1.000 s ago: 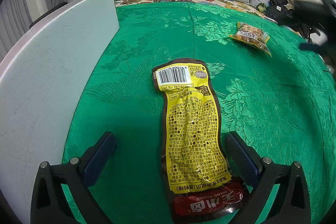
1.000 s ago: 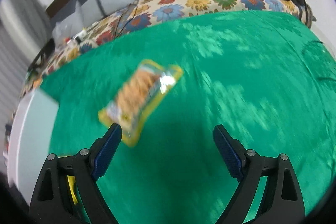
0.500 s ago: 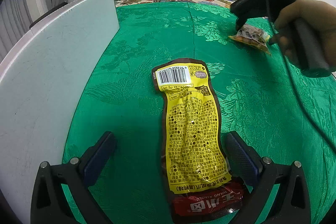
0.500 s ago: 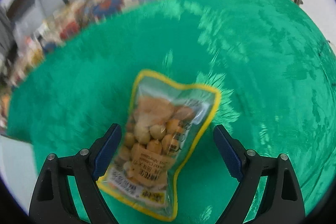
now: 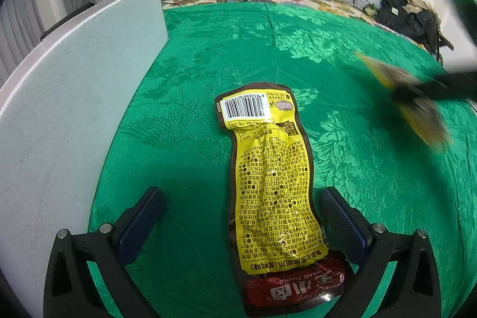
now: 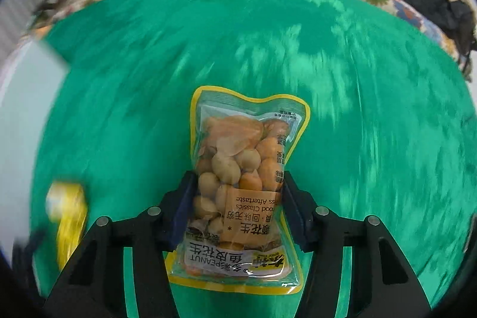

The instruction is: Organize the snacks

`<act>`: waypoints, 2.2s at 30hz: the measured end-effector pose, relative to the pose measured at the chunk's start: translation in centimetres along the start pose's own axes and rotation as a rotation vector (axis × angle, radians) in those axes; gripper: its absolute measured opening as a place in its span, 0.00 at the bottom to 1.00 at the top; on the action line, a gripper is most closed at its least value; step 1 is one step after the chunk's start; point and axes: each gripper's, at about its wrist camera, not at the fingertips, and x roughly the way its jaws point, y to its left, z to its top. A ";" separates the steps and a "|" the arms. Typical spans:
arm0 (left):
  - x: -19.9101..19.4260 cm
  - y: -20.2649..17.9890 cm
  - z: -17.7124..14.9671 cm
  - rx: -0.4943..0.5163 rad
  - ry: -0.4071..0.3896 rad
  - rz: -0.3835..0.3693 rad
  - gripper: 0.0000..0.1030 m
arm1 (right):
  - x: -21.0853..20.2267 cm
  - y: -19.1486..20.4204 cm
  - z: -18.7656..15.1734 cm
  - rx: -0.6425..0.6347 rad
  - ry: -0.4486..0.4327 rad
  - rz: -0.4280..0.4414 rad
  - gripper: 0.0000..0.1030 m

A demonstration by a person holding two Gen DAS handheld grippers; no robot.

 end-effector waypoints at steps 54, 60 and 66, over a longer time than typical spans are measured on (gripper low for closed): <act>-21.0 29.8 -8.2 -0.364 -0.162 0.279 0.86 | -8.8 35.3 -4.9 -0.342 -0.203 0.480 0.69; -26.4 27.6 -7.1 -0.297 -0.358 0.441 1.00 | -15.5 32.6 -5.9 -0.421 -0.381 0.364 0.85; -29.0 28.2 -6.5 -0.393 -0.320 0.371 1.00 | -17.4 31.7 -8.0 -0.435 -0.413 0.309 0.85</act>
